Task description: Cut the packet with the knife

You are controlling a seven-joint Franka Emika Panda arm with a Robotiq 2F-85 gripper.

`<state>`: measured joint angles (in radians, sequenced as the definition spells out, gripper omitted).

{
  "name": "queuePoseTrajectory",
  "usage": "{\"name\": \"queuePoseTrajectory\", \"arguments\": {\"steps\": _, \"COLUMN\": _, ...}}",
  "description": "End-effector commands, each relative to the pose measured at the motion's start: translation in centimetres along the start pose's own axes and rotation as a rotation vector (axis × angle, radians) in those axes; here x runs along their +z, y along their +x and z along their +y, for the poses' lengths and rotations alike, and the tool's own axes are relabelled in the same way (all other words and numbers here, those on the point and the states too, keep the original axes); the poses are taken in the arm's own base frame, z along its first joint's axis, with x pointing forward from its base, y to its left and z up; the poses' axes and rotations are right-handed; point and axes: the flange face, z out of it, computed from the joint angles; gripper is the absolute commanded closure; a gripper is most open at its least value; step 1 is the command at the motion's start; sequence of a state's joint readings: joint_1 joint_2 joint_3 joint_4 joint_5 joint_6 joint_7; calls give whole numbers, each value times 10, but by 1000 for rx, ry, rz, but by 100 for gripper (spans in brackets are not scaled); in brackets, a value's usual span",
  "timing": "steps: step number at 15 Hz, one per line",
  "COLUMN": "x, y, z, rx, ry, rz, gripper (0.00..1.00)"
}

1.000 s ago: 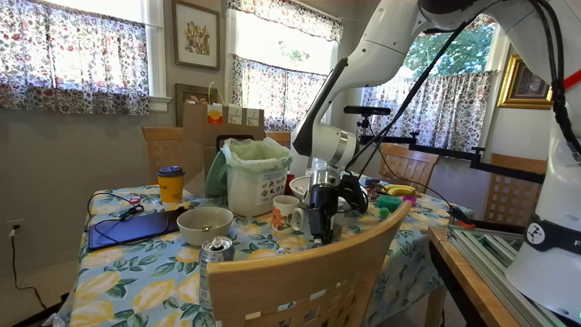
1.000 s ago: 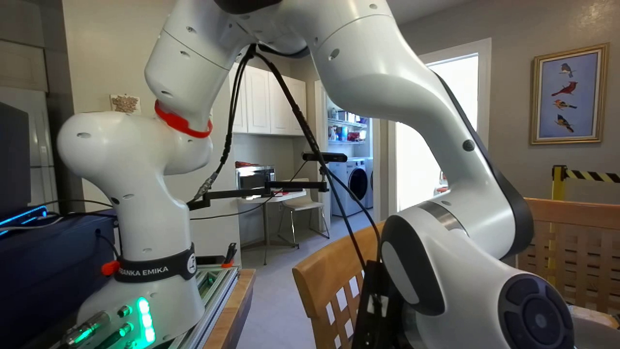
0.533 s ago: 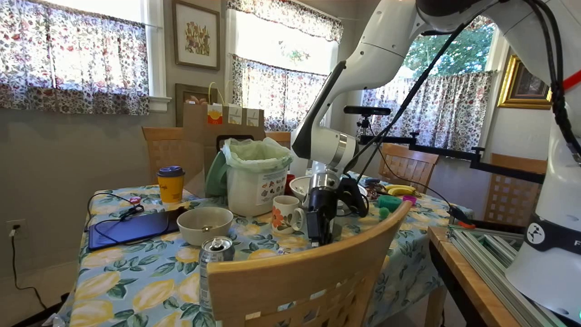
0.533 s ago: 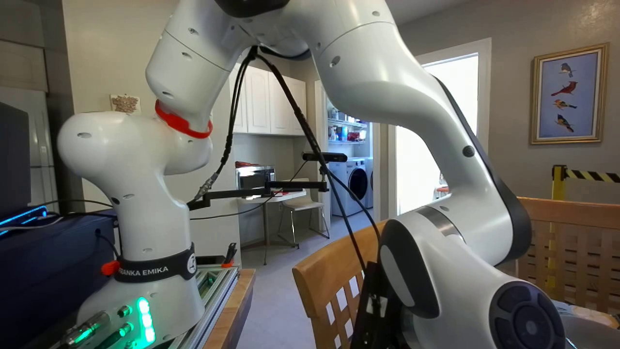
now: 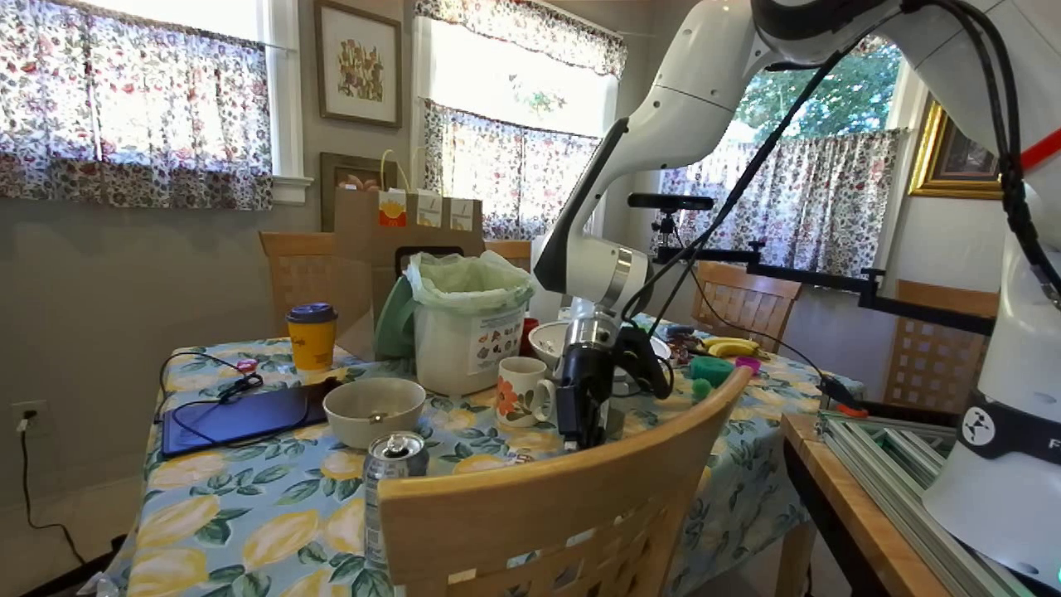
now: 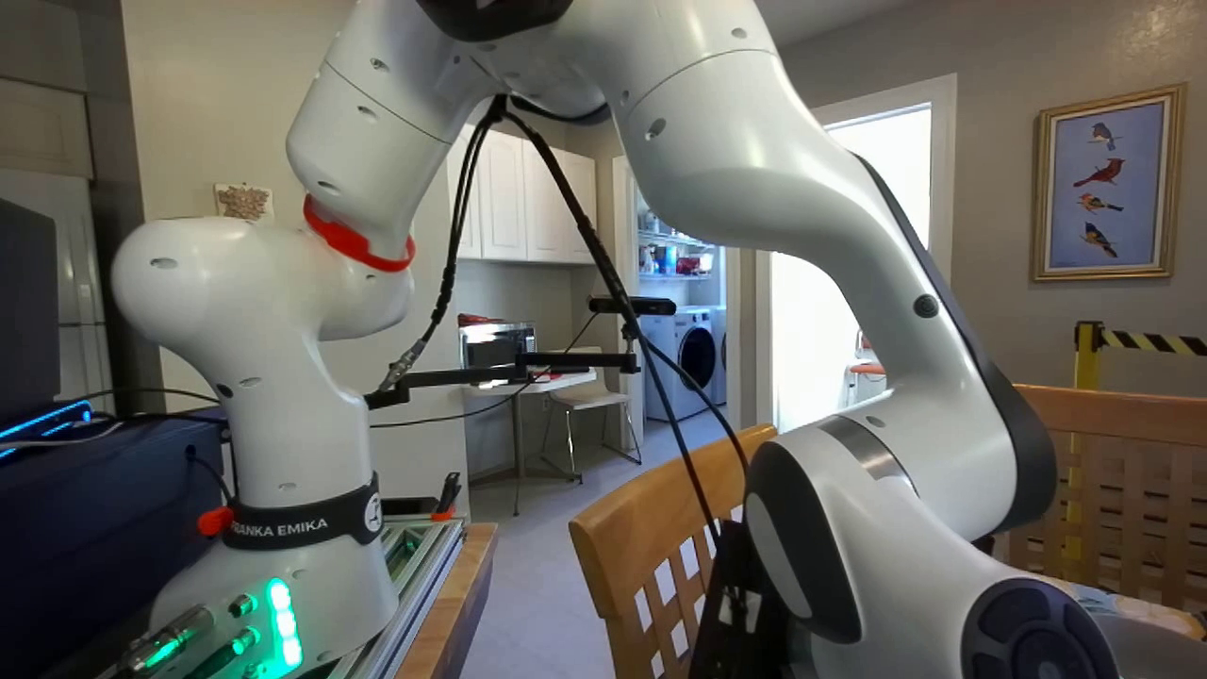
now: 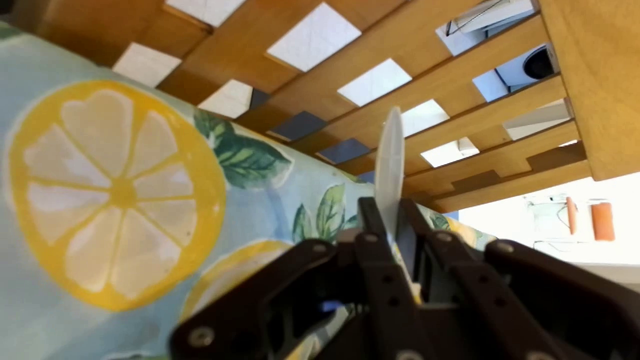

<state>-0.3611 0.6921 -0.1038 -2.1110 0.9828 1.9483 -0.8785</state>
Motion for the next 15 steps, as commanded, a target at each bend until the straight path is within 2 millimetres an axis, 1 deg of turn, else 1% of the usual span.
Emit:
{"name": "queuePoseTrajectory", "arguments": {"steps": 1, "x": 0, "y": 15, "z": 7, "rx": 29, "ry": 31, "rz": 11, "gripper": 97}}
{"name": "queuePoseTrajectory", "arguments": {"steps": 6, "x": 3, "y": 30, "z": 5, "rx": 55, "ry": 59, "rz": 6, "gripper": 97}}
{"name": "queuePoseTrajectory", "arguments": {"steps": 10, "x": -2, "y": 39, "z": 1, "rx": 61, "ry": 75, "rz": 30, "gripper": 97}}
{"name": "queuePoseTrajectory", "arguments": {"steps": 12, "x": -6, "y": 40, "z": 1, "rx": 64, "ry": 80, "rz": 42, "gripper": 97}}
{"name": "queuePoseTrajectory", "arguments": {"steps": 15, "x": -6, "y": 32, "z": 2, "rx": 61, "ry": 70, "rz": 43, "gripper": 97}}
